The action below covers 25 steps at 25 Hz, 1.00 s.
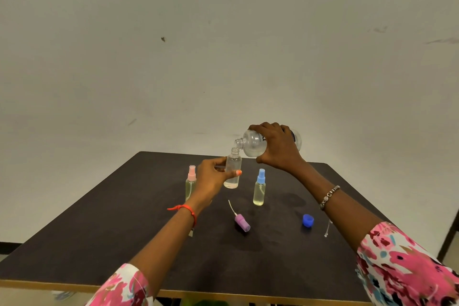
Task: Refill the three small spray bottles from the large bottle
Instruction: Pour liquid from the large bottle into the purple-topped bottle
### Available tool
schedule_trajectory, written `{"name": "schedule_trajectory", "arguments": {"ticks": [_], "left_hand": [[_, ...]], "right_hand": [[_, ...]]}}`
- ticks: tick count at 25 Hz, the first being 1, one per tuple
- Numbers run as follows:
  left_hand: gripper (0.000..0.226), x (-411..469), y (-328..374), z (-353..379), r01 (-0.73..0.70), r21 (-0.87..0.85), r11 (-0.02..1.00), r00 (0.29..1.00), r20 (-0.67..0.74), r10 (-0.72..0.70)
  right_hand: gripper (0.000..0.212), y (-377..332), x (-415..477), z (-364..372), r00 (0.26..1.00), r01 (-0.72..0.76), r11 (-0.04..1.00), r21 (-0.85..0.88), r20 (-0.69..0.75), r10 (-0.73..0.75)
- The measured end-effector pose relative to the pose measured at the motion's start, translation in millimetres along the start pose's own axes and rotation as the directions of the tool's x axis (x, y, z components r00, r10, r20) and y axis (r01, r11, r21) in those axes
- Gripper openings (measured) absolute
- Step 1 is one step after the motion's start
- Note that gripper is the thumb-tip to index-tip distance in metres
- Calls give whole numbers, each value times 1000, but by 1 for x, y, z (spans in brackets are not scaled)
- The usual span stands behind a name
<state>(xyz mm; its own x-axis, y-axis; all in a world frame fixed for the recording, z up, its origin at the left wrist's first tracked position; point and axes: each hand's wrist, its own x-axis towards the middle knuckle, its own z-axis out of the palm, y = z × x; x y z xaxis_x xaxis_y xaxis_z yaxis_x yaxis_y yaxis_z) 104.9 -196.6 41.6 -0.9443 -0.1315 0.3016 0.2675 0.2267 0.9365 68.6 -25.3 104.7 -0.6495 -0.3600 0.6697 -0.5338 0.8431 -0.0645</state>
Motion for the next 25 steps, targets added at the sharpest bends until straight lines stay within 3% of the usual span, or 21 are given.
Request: {"name": "schedule_trajectory", "arguments": {"ticks": [25], "left_hand": [[54, 1, -5, 3, 18, -17, 1000, 1000, 21, -17]], "right_hand": [[69, 9, 1, 8, 998, 51, 998, -28, -26, -52]]}}
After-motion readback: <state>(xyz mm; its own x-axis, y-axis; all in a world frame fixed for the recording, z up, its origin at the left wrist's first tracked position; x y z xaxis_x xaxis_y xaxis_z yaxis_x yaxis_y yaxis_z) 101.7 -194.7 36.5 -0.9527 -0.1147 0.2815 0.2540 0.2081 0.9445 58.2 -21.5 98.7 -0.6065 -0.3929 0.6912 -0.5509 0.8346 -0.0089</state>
